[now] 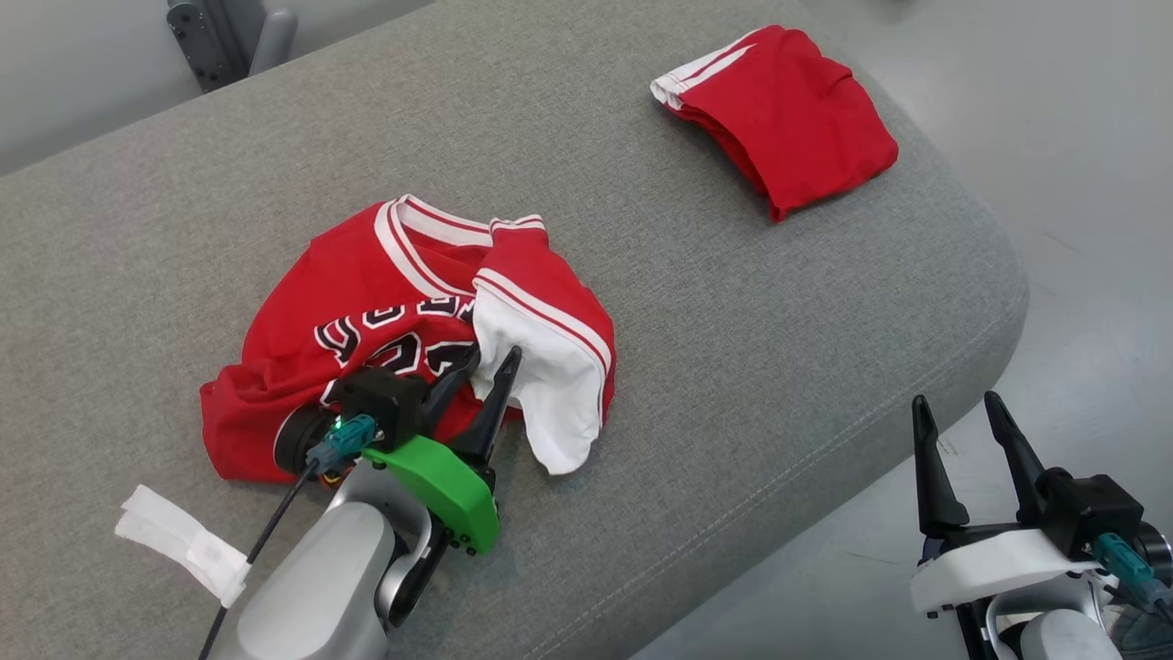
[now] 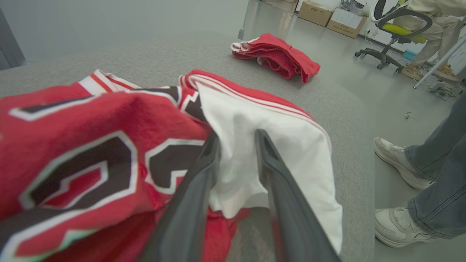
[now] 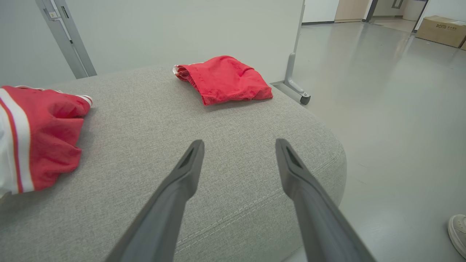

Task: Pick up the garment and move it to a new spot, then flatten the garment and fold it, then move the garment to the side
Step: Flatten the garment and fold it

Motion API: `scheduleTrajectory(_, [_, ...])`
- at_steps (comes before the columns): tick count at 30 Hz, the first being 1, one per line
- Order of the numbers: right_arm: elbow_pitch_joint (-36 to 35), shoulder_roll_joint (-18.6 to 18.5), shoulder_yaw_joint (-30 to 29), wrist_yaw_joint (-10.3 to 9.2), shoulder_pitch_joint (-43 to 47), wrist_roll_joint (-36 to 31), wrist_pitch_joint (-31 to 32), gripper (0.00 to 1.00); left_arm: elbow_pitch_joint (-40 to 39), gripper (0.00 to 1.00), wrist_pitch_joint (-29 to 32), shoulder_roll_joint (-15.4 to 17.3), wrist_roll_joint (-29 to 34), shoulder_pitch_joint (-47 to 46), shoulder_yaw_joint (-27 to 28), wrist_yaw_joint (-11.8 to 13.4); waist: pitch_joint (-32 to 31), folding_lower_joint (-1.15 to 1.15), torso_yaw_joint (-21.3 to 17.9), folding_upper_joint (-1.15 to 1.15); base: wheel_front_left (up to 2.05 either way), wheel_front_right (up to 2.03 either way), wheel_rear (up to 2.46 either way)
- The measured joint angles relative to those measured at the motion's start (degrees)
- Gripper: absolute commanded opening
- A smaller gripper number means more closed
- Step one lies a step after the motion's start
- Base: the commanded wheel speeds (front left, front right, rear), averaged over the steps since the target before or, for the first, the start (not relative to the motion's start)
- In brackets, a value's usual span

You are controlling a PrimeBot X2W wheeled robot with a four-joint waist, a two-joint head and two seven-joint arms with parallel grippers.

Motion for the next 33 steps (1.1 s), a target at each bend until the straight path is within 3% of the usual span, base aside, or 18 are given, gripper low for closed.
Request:
scheduleTrajectory(1, [0.04,0.00,0.00,0.00,0.01,0.00,0.00,1.00,0.58,0.44,-0.14,-0.14,0.00,-0.18,-0.11,-0.01,-0.10,0.00,-0.07,0.00,0.00,0.00,0.00])
scheduleTrajectory(2, [0.07,0.01,0.00,0.00,0.03,0.00,0.00,1.00,1.10,0.32,-0.40,-0.27,-0.01,-0.25,-0.29,-0.01,-0.21,0.00,-0.13,0.00,0.00,0.00,0.00])
scheduleTrajectory(4, [0.18,0.01,-0.03,0.00,0.08,0.00,0.00,1.00,1.91,0.00,-0.77,-0.54,-0.09,-0.38,-0.66,-0.01,-0.47,0.00,-0.18,0.00,0.00,0.00,0.00])
scheduleTrajectory(9, [0.29,0.00,-0.44,0.00,0.60,-0.01,0.00,1.00,1.54,0.00,-1.37,-0.79,-0.94,-0.52,-0.98,-0.07,-1.04,0.00,0.18,0.00,0.00,0.00,0.00])
scheduleTrajectory(12, [0.43,0.00,-1.41,0.00,1.35,0.00,0.00,1.00,-5.77,0.00,-0.12,0.60,-5.41,-1.24,-0.04,-0.08,-1.58,0.00,1.13,0.00,0.00,0.00,0.00])
scheduleTrajectory(25, [1.29,0.02,-1.27,0.00,2.05,0.35,0.00,1.00,-32.70,0.00,19.90,23.42,-17.26,-10.72,13.48,0.46,-3.57,0.00,4.89,0.00,0.00,0.00,0.00])
scheduleTrajectory(30, [1.57,0.02,-0.65,-0.01,2.34,0.38,0.00,1.00,-35.31,0.00,26.69,32.21,-19.17,-17.24,17.93,0.41,-3.98,0.00,5.59,0.00,0.00,0.00,0.00])
scheduleTrajectory(33, [1.81,0.00,0.10,0.00,2.25,0.67,0.00,1.00,-33.97,0.00,29.14,34.70,-19.45,-23.09,18.79,0.25,-3.83,0.00,5.96,0.00,0.00,0.00,0.00])
